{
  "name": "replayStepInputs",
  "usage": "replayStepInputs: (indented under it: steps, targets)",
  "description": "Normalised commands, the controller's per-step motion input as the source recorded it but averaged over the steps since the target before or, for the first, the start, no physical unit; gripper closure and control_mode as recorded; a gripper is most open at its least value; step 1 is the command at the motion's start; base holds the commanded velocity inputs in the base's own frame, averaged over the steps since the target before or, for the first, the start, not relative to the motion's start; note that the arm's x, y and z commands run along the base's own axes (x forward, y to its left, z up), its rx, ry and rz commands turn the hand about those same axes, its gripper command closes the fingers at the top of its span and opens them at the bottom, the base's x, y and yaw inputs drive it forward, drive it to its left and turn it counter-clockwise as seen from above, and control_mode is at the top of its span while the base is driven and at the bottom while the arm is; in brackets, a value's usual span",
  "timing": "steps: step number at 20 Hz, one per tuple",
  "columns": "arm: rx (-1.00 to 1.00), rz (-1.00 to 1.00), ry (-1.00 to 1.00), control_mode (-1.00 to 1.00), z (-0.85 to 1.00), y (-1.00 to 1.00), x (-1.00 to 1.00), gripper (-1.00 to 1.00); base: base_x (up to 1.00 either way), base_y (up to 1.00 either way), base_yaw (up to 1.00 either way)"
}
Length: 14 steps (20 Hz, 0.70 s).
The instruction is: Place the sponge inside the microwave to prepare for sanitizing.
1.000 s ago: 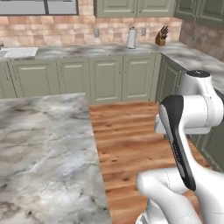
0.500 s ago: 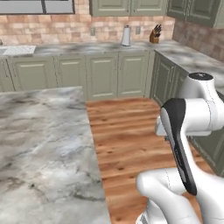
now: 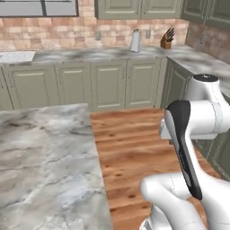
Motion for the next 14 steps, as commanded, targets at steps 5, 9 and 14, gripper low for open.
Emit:
replayStepInputs:
  steps: [5, 9, 14]
  targets:
    - [0.0, 0.0, 0.0, 1.0, 0.0, 0.0, 0.0, -1.0, 1.0, 0.41, -0.04]
    - [0.0, 0.0, 0.0, 1.0, 0.0, 0.0, 0.0, -1.0, 1.0, 0.39, -0.06]
    - [0.0, 0.0, 0.0, 1.0, 0.0, 0.0, 0.0, -1.0, 1.0, 0.26, -0.08]
